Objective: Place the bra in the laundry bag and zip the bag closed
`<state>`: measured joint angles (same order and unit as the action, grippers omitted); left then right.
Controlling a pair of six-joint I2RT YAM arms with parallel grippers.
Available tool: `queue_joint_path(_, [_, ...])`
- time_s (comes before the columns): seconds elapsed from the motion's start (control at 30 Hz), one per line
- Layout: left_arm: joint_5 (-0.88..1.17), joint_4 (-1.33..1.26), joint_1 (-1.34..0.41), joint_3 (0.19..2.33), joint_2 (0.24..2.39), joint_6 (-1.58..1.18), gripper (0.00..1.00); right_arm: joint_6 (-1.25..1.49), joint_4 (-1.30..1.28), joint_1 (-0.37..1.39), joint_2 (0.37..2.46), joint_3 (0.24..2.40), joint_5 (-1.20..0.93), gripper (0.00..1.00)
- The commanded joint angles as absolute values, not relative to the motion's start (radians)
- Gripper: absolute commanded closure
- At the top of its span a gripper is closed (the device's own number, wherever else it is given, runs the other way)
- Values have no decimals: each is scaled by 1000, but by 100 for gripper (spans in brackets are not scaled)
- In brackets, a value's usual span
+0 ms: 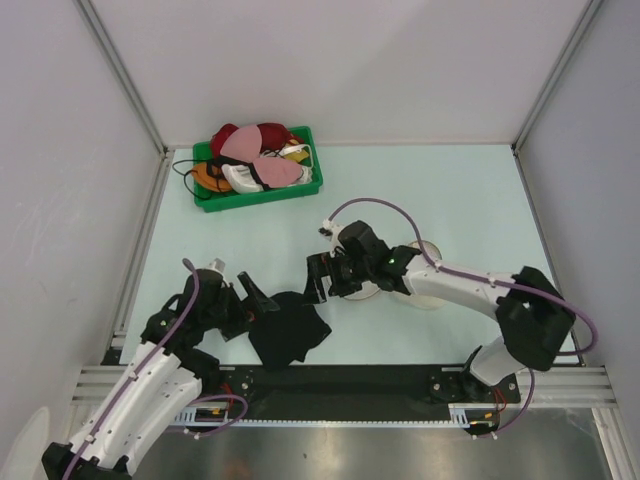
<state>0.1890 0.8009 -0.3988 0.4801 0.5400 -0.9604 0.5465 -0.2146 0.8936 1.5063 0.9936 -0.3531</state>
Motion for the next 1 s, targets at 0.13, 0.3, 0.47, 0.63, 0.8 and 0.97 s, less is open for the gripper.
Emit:
queue_joint_path(0.13, [308,710,-399,456,474,-977,1,555,-28,920,1698,997,-434,9])
queue_joint_path(0.3, [307,729,-399,483,477,-962,0,617,67,956,1778,999,-453,24])
queue_joint_path(0.47, [333,718,-399,512,508,-908,0,713,146,951,1775,942,-474,45])
queue_joint_path(0.63, [468,600,-399,531,523,-831,0,833,304,907,1727,850,-534,89])
queue_joint_path(0.8, [561,476,-420,529,540,-831,0,804,186,842,1570,799,-497,100])
queue_joint_path(0.97, [537,424,-526,572,641,-819,1,747,31,770,1373,805,-457,100])
